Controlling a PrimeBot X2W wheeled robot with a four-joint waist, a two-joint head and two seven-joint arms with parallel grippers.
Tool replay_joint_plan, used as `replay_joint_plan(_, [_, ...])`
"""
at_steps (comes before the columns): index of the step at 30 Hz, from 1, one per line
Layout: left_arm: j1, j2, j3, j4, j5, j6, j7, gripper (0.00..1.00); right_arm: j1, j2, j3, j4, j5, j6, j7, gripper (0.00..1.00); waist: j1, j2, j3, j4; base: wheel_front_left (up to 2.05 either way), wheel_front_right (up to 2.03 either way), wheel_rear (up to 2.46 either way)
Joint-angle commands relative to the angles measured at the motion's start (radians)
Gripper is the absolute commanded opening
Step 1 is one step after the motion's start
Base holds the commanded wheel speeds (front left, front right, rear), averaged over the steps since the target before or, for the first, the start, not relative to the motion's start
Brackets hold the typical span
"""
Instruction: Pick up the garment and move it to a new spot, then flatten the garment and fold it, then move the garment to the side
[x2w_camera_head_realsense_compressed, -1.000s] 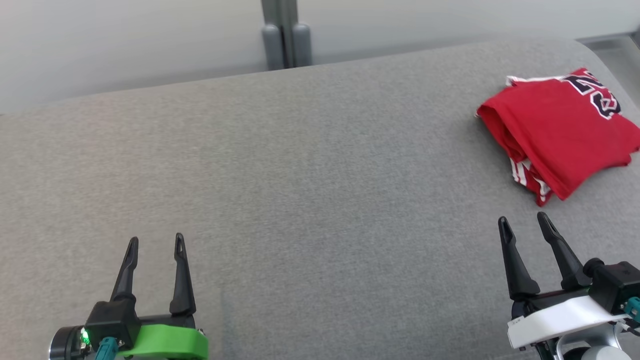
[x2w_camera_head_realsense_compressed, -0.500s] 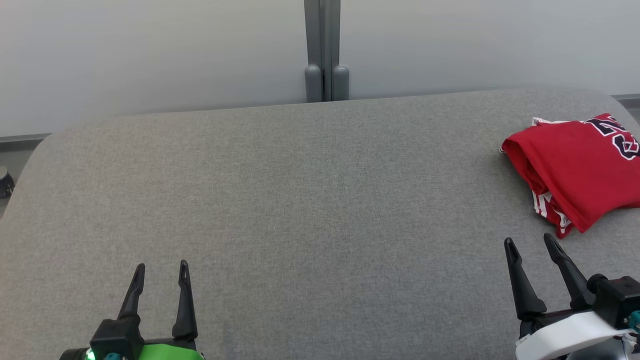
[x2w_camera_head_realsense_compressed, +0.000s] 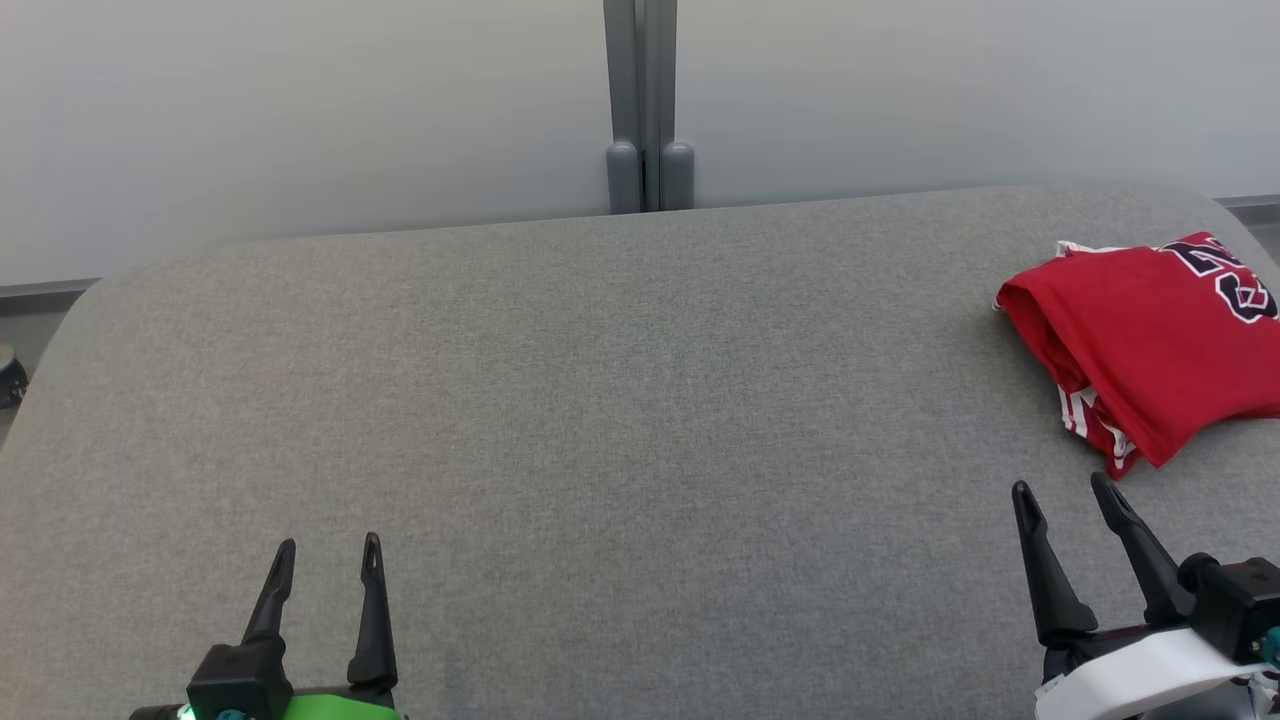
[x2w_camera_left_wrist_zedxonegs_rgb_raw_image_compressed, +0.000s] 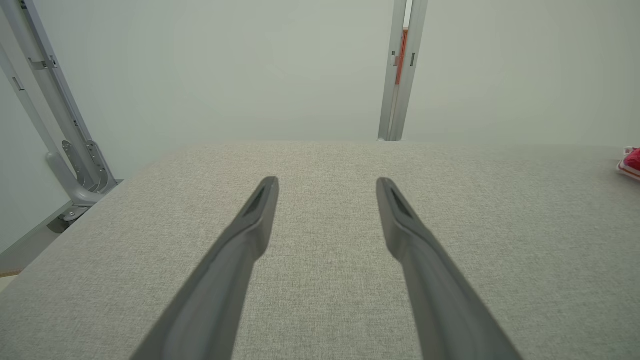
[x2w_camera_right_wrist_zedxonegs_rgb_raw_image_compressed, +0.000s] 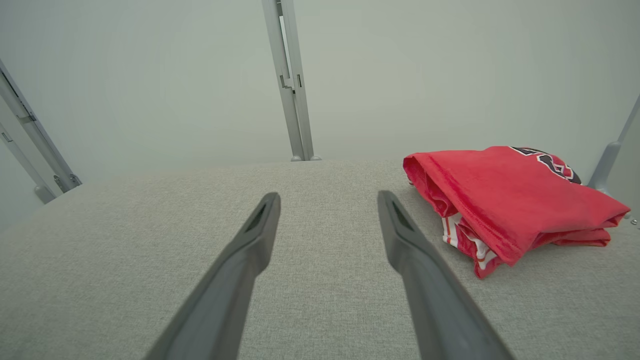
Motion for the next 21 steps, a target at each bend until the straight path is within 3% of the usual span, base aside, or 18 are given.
replay_joint_plan(1, [0.008,0.006,0.001,0.004,-0.007,-0.001,-0.003,1.00,0.005,-0.003,0.000,-0.005,0.005,0.000,0.003,1.00,0.0000,0.0000,0.000,0.000,0.00,0.00,0.00])
replay_joint_plan(13, [-0.009,0.002,-0.003,0.018,-0.004,0.002,-0.007,1.00,0.000,-0.004,-0.002,-0.004,0.010,0.000,0.003,1.00,0.0000,0.0000,-0.004,0.001,0.00,0.00,0.00])
replay_joint_plan(14, [-0.001,-0.001,-0.005,0.017,-0.007,-0.001,-0.002,0.00,0.000,0.001,0.000,0.004,0.008,0.000,0.000,0.00,0.0000,0.0000,-0.004,0.001,0.00,0.00,0.00])
replay_joint_plan(21, [-0.009,-0.015,0.012,0.026,-0.104,-0.012,0.020,0.00,-0.015,0.007,0.003,0.040,0.113,0.000,0.005,0.00,0.0000,0.0000,-0.003,0.001,0.00,0.00,0.00])
